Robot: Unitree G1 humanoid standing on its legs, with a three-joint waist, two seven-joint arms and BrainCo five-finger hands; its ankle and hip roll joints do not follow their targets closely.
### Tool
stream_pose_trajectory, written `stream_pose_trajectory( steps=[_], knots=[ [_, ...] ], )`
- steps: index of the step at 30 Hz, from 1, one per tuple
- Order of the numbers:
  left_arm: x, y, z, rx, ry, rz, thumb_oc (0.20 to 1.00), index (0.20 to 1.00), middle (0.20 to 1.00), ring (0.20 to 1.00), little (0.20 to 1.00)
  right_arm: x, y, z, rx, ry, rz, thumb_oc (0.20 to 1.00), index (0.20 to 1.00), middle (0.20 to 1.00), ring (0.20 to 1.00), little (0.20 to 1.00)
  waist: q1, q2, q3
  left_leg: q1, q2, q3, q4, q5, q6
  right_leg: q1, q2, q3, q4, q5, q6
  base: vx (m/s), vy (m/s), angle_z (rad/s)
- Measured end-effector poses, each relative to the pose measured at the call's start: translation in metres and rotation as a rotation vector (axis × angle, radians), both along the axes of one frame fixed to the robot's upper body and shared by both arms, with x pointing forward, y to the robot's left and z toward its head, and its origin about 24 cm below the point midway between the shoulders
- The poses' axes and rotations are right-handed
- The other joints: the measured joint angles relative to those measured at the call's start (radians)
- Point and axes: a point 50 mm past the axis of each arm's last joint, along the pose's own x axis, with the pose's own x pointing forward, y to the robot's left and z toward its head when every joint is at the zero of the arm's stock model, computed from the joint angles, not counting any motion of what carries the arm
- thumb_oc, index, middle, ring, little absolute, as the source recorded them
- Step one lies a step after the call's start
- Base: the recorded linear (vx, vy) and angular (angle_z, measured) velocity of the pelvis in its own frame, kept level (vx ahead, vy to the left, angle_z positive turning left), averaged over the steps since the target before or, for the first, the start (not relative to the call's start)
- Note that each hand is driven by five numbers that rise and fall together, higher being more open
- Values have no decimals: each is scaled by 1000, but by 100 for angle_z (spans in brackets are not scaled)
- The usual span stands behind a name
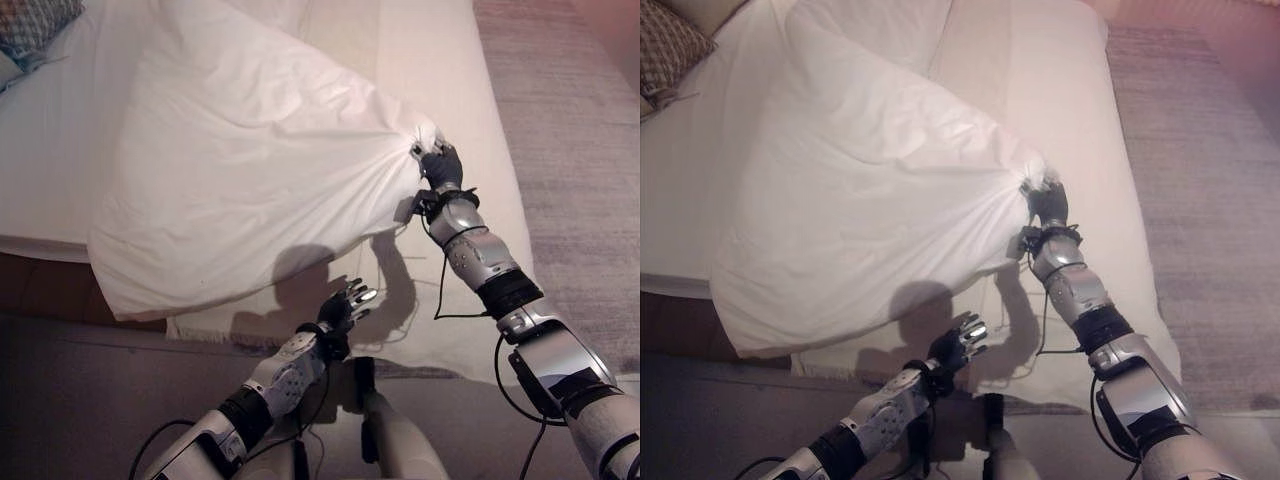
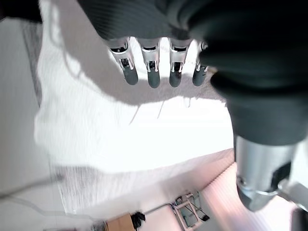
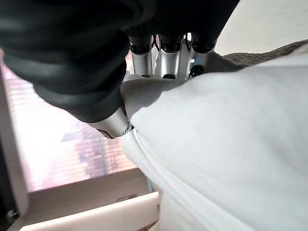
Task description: Make the bed
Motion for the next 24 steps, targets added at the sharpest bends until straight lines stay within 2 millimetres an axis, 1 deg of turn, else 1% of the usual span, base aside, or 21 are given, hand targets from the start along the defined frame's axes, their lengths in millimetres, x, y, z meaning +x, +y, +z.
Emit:
stream_pose_trajectory(
  steps=[1, 3, 5, 6, 7, 8, 10, 11, 12, 14, 16, 18, 21, 22, 24],
  knots=[
    [-5, -1, -5, -10, 32, -2, 1000, 1000, 1000, 1000, 1000, -1, -1, -4, 0, 12, -3, 200, 200, 200, 200, 200, 0, -2, -27, 0, 0, 0, 0, -1, 0, 0, 0, 0, 0, -2, 1, 0, 0, 0],
    [-8, 0, -9, -26, 72, 10, 1000, 1000, 1000, 1000, 1000, -2, -2, -9, 0, 22, -5, 200, 200, 200, 200, 200, -1, -5, -44, 10, 4, 0, 0, -3, 0, 11, 0, 0, 0, -5, 2, 15, -16, 1],
    [-10, -1, -16, -60, 138, 52, 1000, 1000, 1000, 1000, 1000, -7, -1, -20, 3, 38, 8, 200, 200, 200, 200, 200, -1, -6, -68, 23, 6, 0, 0, -12, 2, 24, -2, -1, 0, -16, 9, 33, -38, 2],
    [-9, -1, -16, -79, 157, 72, 1000, 1000, 1000, 1000, 1000, -9, -1, -23, 5, 43, 9, 200, 200, 200, 200, 200, -2, -6, -70, 29, 6, -1, 0, -12, 3, 31, -3, -2, 0, -17, 9, 18, -39, 4],
    [-6, -2, -17, -128, 202, 131, 1000, 1000, 1000, 1000, 1000, -13, -2, -32, 3, 59, 12, 200, 200, 200, 200, 200, -2, -10, -84, 31, 5, -2, 0, -13, 3, 34, -3, -3, 0, -19, 10, 10, -28, 4],
    [-4, -2, -15, -151, 214, 156, 1000, 1000, 1000, 1000, 1000, -15, -1, -37, 2, 69, 13, 200, 200, 200, 200, 200, -2, -14, -93, 31, 5, -3, 0, -13, 3, 34, -4, -3, 0, -19, 10, -3, -41, 2],
    [9, 2, -4, -253, 226, 266, 1000, 1000, 1000, 1000, 1000, -21, 0, -51, 14, 101, 18, 200, 200, 200, 200, 200, -5, -27, -106, 31, 5, -3, 0, -12, 5, 34, -6, -6, 0, -20, 10, -16, -48, 1],
    [14, 4, -1, -276, 224, 302, 1000, 1000, 1000, 1000, 1000, -23, 0, -55, 21, 110, 18, 200, 200, 200, 200, 200, -6, -29, -109, 31, 4, -4, 0, -11, 5, 35, -7, -7, 0, -19, 10, -20, -48, 6],
    [24, 10, 7, -315, 212, 378, 1000, 1000, 1000, 1000, 1000, -26, 0, -63, 24, 129, 16, 200, 200, 200, 200, 200, -7, -31, -115, 31, 4, -7, 0, -10, 6, 37, -10, -11, 0, -19, 10, -14, -33, 9],
    [39, 21, 20, -375, 179, 496, 1000, 1000, 1000, 1000, 1000, -30, -3, -75, 18, 161, 3, 200, 200, 200, 200, 200, -18, -30, -122, 32, 4, -22, 0, -9, 7, 46, -11, -30, 0, -20, 10, -8, -33, 21],
    [47, 32, 29, -421, 161, 587, 1000, 1000, 1000, 1000, 1000, -33, -3, -81, 21, 179, -1, 200, 200, 200, 200, 200, -21, -31, -124, 31, 4, -27, 0, -8, 8, 48, -12, -33, 0, -22, 13, 1, -52, 14],
    [52, 39, 33, -476, 173, 681, 1000, 1000, 1000, 1000, 1000, -38, 1, -84, 33, 177, -3, 200, 200, 200, 200, 200, -21, -31, -124, 34, 4, -29, 0, -8, 8, 52, -12, -41, 0, -20, 10, 9, -35, 5],
    [54, 43, 34, -515, 189, 750, 1000, 1000, 1000, 1000, 1000, -40, 2, -89, 48, 186, -7, 200, 200, 200, 200, 200, -18, -31, -124, 43, 5, -30, 0, -8, 9, 63, -11, -45, 0, -22, 12, 7, -37, 4],
    [55, 48, 35, -527, 196, 787, 1000, 1000, 1000, 1000, 1000, -40, 4, -89, 52, 184, -7, 200, 200, 200, 200, 200, -18, -32, -125, 45, 6, -31, 0, -8, 9, 65, -11, -45, 0, -22, 13, 0, 0, 0],
    [59, 51, 39, -534, 193, 827, 1000, 1000, 1000, 1000, 1000, -41, 6, -91, 51, 187, -6, 200, 200, 200, 200, 200, -19, -33, -126, 46, 7, -36, 0, -10, 5, 69, -11, -52, 0, -22, 13, -2, -25, 6]
  ],
)
